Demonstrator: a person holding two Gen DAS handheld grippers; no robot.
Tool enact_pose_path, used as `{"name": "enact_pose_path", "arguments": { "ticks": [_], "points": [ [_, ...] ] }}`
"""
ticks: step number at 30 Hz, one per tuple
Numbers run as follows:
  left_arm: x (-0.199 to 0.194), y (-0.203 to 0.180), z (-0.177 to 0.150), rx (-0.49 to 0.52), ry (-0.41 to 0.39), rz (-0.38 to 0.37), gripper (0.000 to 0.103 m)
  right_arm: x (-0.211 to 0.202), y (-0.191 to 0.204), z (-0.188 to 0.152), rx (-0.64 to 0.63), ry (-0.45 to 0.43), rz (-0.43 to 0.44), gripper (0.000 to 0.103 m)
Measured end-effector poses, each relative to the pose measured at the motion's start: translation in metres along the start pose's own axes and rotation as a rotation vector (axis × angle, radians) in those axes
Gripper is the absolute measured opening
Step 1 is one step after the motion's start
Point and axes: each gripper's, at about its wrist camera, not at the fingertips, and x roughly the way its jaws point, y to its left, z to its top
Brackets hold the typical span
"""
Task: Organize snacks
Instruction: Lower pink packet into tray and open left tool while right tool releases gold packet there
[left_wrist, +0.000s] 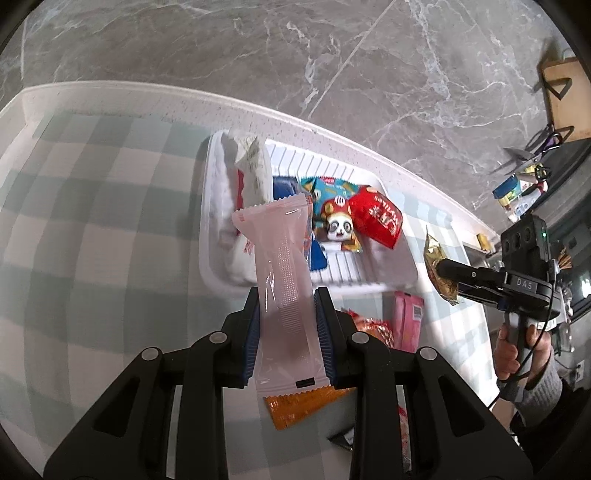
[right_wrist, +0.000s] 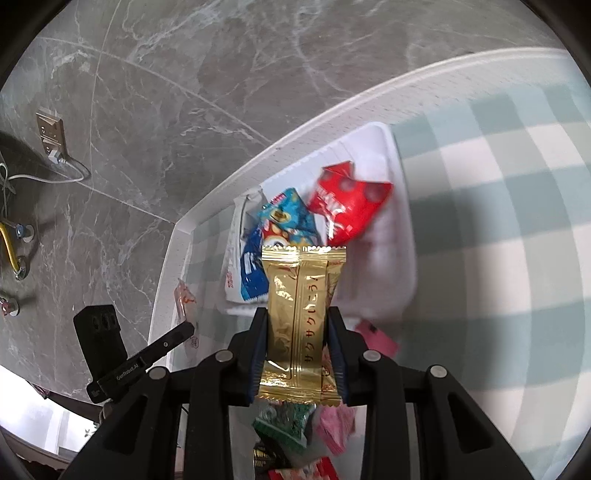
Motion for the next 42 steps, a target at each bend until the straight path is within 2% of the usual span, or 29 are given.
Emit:
{"name": "enact_pose_path", "arguments": {
  "ticks": [13, 21, 34, 42],
  "points": [
    [0.036, 0.011, 0.057, 0.064, 0.018, 0.048, 0.026, 0.038, 0.013, 0.033, -0.053, 0.043, -0.003, 0.034],
    [0.067, 0.027, 0.086, 0.065, 0.049, 0.063, 0.026, 0.056, 0.013, 0.043, -0.060, 0.058, -0.024, 0.034],
    [0.102, 0.044, 0.106, 0.050, 0.068, 0.094, 0.027, 0.069, 0.007, 0.048, -0.093, 0.070, -0.108, 0.034],
    [0.096, 0.044, 0.105, 0.030, 0.043, 0.096, 0.030, 0.062, 0.012, 0.045, -0.135, 0.053, -0.155, 0.037]
  ]
}}
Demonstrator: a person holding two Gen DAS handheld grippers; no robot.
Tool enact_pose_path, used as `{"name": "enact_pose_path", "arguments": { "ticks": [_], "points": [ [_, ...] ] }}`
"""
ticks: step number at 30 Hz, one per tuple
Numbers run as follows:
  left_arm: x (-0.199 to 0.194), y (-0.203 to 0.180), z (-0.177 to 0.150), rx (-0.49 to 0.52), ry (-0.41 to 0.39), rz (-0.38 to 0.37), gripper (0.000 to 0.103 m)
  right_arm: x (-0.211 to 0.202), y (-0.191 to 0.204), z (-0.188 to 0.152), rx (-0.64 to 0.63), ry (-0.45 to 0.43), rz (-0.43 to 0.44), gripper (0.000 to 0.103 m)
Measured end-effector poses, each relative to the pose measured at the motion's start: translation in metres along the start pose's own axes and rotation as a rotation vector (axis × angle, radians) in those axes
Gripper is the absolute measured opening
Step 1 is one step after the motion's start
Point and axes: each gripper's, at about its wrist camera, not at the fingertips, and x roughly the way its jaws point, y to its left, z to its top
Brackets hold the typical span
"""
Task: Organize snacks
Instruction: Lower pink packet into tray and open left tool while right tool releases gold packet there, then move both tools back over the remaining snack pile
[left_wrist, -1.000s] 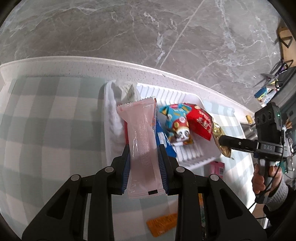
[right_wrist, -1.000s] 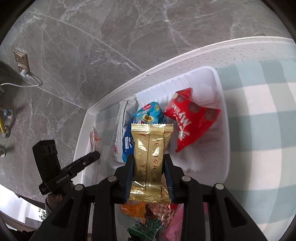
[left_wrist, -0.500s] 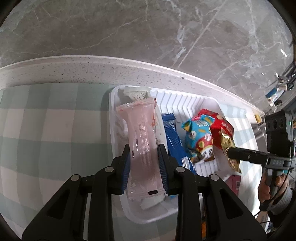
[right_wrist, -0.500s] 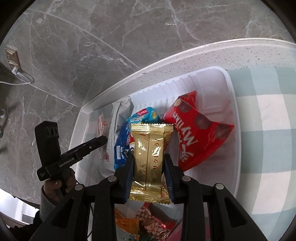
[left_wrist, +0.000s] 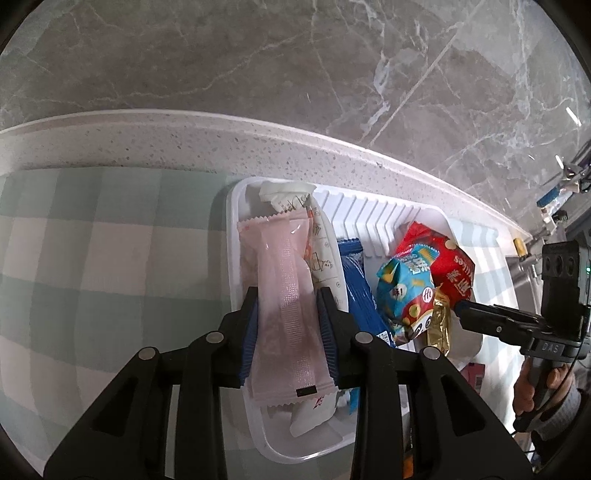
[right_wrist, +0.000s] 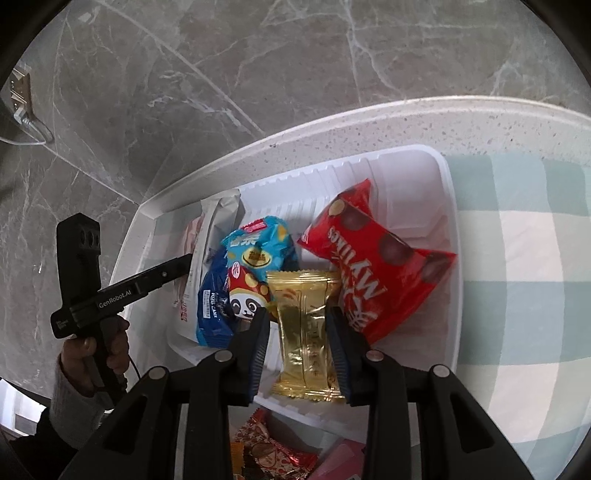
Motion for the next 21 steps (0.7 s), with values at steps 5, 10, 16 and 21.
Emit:
{"name": "enact_pose_path", "arguments": {
  "ticks": [5, 10, 16, 21],
  "points": [
    [-0.013, 0.000, 0.003, -0.008, -0.038, -0.004, 0.050, -0.006, 0.003, -0.003, -0.010, -0.014, -0.007, 0.041],
    [-0.019, -0.002, 0.005, -0.019, -0.053, -0.005, 0.050, -0.013, 0.006, -0.010, -0.019, -0.022, -0.008, 0.041],
    [-0.029, -0.008, 0.001, -0.022, -0.060, -0.012, 0.050, -0.023, 0.011, -0.019, -0.028, -0.028, -0.007, 0.041],
    [-0.045, -0.020, -0.013, -0.006, -0.071, -0.020, 0.050, -0.035, 0.015, -0.026, -0.043, -0.041, -0.017, 0.042]
  ]
}}
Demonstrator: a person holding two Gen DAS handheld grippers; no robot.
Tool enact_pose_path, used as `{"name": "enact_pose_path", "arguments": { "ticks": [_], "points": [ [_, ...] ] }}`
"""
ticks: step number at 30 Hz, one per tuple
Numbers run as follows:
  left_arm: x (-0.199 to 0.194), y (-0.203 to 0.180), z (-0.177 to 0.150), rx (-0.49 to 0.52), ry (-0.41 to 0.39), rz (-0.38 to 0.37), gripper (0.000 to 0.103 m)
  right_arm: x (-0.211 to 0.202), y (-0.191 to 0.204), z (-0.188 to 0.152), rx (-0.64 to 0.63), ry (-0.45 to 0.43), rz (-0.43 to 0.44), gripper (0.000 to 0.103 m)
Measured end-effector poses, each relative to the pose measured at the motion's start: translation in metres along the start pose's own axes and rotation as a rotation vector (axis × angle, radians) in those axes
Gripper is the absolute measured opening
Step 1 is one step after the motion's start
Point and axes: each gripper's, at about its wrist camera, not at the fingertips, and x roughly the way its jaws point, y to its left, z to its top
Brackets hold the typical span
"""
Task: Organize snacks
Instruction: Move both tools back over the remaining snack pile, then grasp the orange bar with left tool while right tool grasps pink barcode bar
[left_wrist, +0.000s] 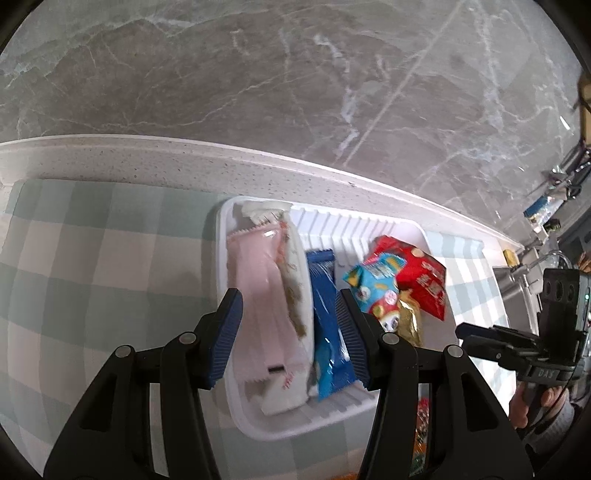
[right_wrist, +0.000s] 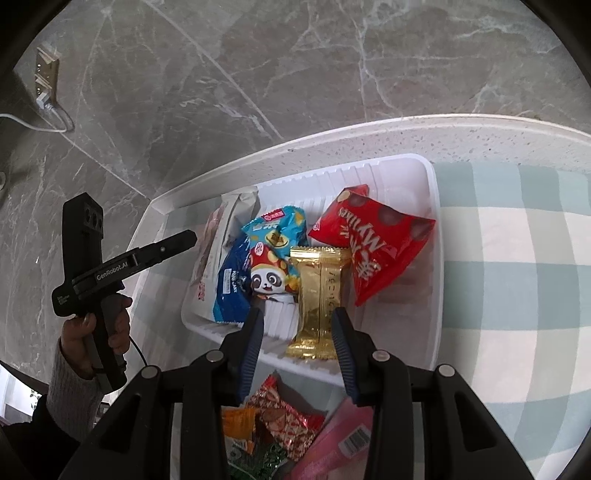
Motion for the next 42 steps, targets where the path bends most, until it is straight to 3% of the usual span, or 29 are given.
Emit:
{"name": "enact_pose_path", "arguments": {
  "ticks": [4, 21, 42],
  "points": [
    [-0.016, -0.013, -0.017, 0.023, -0.004, -0.006, 0.050, -0.013, 0.002, -0.008, -0.003, -0.017, -0.010, 0.048],
    [-0.043, -0.065, -0.118, 0.204, 0.096, -0.026, 0.050, -0.049, -0.008, -0.071, 0.070, -0.019, -0.034, 0.050],
    [-0.019, -0.094, -0.165, 0.464, 0.225, -0.002, 0.050, -0.024, -0.017, -0.107, 0.147, 0.041, -0.076, 0.050]
  ]
}}
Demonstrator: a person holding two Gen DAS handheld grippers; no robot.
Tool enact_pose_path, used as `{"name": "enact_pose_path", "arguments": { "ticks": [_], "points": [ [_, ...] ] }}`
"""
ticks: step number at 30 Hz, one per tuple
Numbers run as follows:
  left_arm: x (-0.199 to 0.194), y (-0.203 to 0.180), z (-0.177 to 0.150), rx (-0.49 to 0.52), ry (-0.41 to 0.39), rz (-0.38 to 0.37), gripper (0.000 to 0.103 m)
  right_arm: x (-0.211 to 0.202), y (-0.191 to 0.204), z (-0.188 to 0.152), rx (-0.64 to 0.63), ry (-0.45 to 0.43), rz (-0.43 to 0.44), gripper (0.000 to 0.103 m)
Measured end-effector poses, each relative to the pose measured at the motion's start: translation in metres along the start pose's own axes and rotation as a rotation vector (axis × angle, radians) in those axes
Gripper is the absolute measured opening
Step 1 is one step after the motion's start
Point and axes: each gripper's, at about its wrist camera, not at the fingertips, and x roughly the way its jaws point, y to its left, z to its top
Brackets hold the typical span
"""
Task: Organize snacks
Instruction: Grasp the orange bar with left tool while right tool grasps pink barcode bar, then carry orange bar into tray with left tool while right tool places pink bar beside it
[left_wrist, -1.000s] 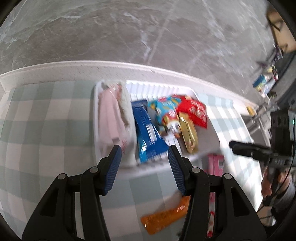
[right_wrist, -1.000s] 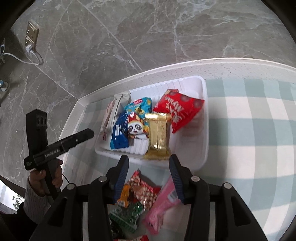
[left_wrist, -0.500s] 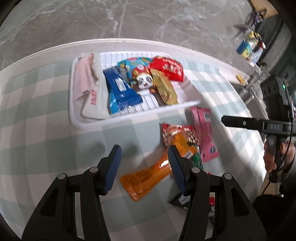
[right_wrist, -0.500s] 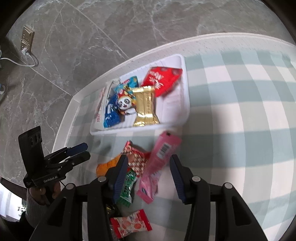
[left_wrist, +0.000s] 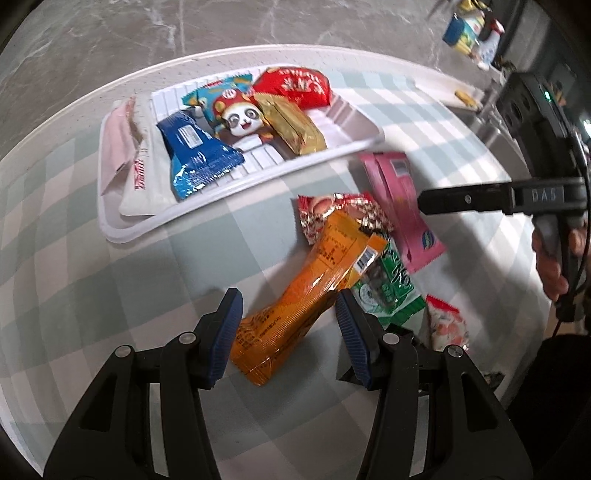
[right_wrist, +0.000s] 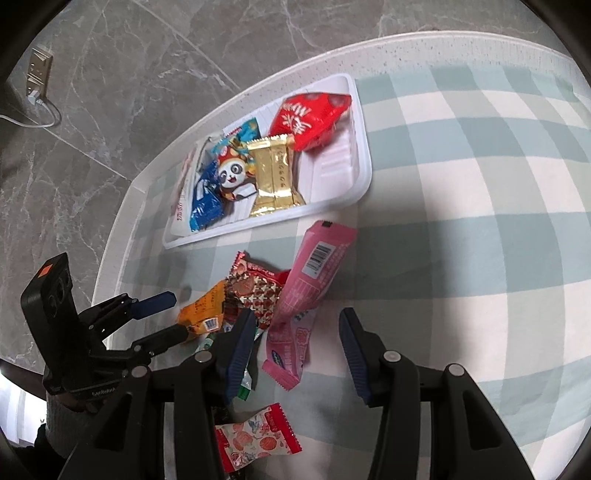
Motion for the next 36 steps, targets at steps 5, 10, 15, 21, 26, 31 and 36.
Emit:
{"name": "enact_pose_path", "arguments": {
  "ticks": [5, 10, 15, 21, 26, 31, 36],
  "points": [
    [0.010, -0.006, -0.001, 0.070, 0.029, 0.021, 0.050, 0.010, 0.001, 0.002, 0.008, 0.014, -0.007, 0.050],
    [0.017, -0.007, -0.001, 0.106, 0.045, 0.031, 0.050, 0.021, 0.002, 0.005, 0.025, 0.028, -0.009, 0.050],
    [0.022, -0.008, 0.000, 0.133, 0.051, 0.033, 0.050, 0.026, 0.005, 0.009, 0.021, 0.030, -0.018, 0.051],
    [0.028, -0.010, 0.003, 0.155, 0.052, 0.030, 0.050, 0.027, 0.008, 0.010, -0.009, 0.032, -0.036, 0.048],
    [0.033, -0.018, 0.004, 0.197, 0.048, 0.018, 0.049, 0.029, 0.005, 0.009, -0.004, 0.037, -0.013, 0.030],
    [0.033, -0.020, 0.004, 0.211, 0.030, -0.010, 0.026, 0.026, -0.007, 0.006, 0.048, 0.037, 0.060, 0.023],
    [0.031, -0.007, 0.004, 0.129, 0.013, -0.067, 0.022, 0.015, -0.016, 0.002, 0.070, 0.021, 0.110, 0.021]
  ]
}}
